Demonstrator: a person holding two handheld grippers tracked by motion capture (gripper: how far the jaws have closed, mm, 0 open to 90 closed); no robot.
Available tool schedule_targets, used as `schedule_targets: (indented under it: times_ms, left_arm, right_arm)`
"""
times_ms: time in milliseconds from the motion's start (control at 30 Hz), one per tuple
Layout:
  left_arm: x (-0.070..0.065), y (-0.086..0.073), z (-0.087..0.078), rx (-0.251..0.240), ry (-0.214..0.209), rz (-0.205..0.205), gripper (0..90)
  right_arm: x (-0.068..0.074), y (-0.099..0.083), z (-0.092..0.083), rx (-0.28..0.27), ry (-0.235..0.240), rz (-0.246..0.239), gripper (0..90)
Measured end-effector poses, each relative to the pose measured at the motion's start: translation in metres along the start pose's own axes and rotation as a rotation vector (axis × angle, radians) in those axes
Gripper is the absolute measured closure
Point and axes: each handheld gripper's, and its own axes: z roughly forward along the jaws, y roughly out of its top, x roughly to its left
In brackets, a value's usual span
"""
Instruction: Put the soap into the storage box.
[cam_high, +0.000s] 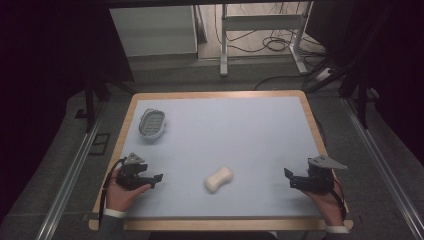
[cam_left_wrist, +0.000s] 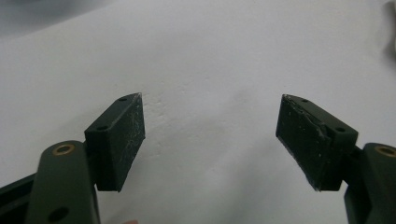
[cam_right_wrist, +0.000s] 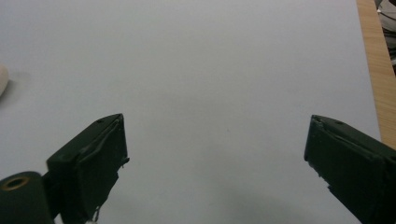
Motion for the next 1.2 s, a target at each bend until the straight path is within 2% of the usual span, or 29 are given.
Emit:
schedule_targets:
  times_ms: [233,400,567,700,833,1033,1200]
  left_arm:
    - [0.001,-0.003,0.0,0.0,-0.002,-0.006,24.1]
    - [0.002,-0.004,-0.004,-0.006,0.007,-0.007,24.1]
    - [0.003,-0.004,-0.006,-0.011,0.009,-0.01,24.3]
    - [0.003,-0.004,-0.004,-0.005,0.007,-0.004,24.3]
    - [0.001,-0.003,-0.006,-0.004,0.008,0.003,24.3]
    - [0.001,0.0,-0.016,-0.025,0.03,-0.003,24.4]
    - [0.0,0.004,-0.018,-0.016,0.028,0.0,24.4]
  right_arm:
    - [0.0,0.001,0.003,0.036,-0.019,-0.001,7.8]
    - [0.002,0.003,0.002,0.04,-0.017,0.004,7.8]
    - [0.008,0.005,0.0,0.052,-0.019,-0.023,7.9]
    - [0.009,0.004,0.0,0.058,-0.018,-0.02,7.9]
    - [0.008,0.004,0.001,0.061,-0.015,-0.017,7.9]
    - [0.005,0.003,-0.001,0.057,-0.017,-0.008,7.9]
    - [0.0,0.0,0.001,0.067,-0.018,0.009,7.9]
